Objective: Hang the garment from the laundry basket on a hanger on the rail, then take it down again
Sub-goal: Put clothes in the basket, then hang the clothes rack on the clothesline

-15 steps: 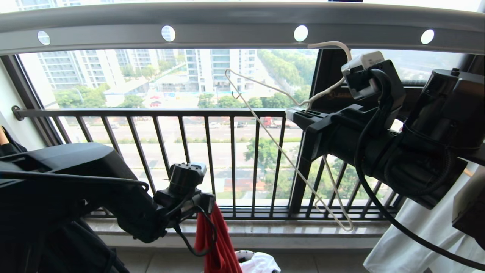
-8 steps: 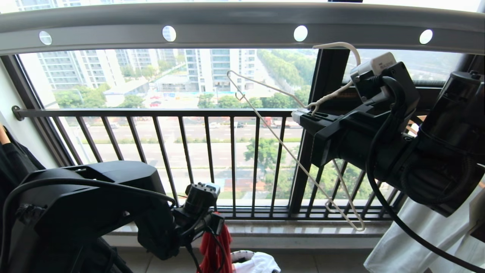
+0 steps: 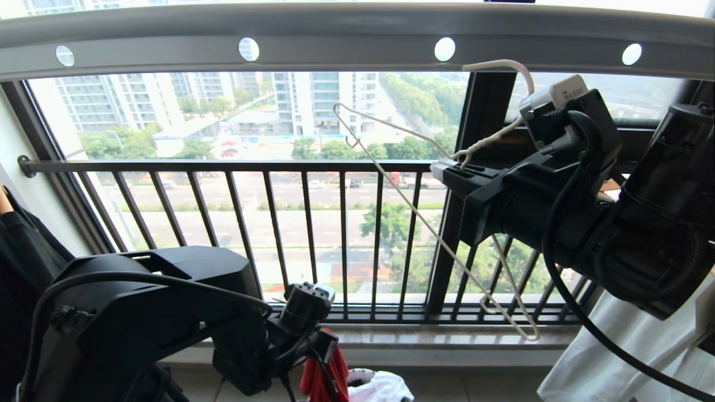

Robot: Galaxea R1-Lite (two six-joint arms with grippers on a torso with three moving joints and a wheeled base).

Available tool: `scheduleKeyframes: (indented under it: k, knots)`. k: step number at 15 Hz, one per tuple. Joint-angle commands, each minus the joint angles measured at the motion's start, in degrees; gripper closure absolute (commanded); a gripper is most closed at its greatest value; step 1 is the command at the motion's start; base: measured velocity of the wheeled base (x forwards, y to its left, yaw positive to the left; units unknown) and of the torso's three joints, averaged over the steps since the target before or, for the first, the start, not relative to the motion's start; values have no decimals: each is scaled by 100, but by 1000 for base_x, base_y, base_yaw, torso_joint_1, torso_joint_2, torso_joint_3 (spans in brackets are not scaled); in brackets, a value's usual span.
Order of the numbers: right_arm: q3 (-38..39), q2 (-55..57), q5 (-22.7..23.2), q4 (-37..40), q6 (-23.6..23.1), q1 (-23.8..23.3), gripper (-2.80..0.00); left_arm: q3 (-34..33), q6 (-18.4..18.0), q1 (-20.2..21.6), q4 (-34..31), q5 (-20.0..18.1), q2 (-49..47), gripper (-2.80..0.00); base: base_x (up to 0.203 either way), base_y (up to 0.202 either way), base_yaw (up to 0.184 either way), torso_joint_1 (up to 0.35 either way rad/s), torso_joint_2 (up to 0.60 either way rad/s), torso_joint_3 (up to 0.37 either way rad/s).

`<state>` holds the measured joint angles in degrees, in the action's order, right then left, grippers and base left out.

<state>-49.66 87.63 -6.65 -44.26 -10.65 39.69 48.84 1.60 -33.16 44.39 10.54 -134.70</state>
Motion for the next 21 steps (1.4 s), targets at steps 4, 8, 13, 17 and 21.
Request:
scheduleKeyframes:
  k: [4,8,13,17,21]
  knots:
    - [-17,113,-12,-38,-7,3,0,-14,-11,2,24,9,-126,-280,0,0,0,0,0,0]
    - [-26,113,-12,-38,-7,3,0,-55,-37,11,17,9,-96,-280,0,0,0,0,0,0]
    - [-17,131,-12,-38,-16,3,0,-212,-37,48,-8,9,620,-280,0,0,0,0,0,0]
    - [1,182,-12,-38,-16,3,0,-295,-99,95,-332,0,1587,0,0,0,0,0,0,0]
    - [107,217,-12,-38,-107,41,0,-188,-103,17,-1732,-89,3495,0,0,0,0,0,0,0]
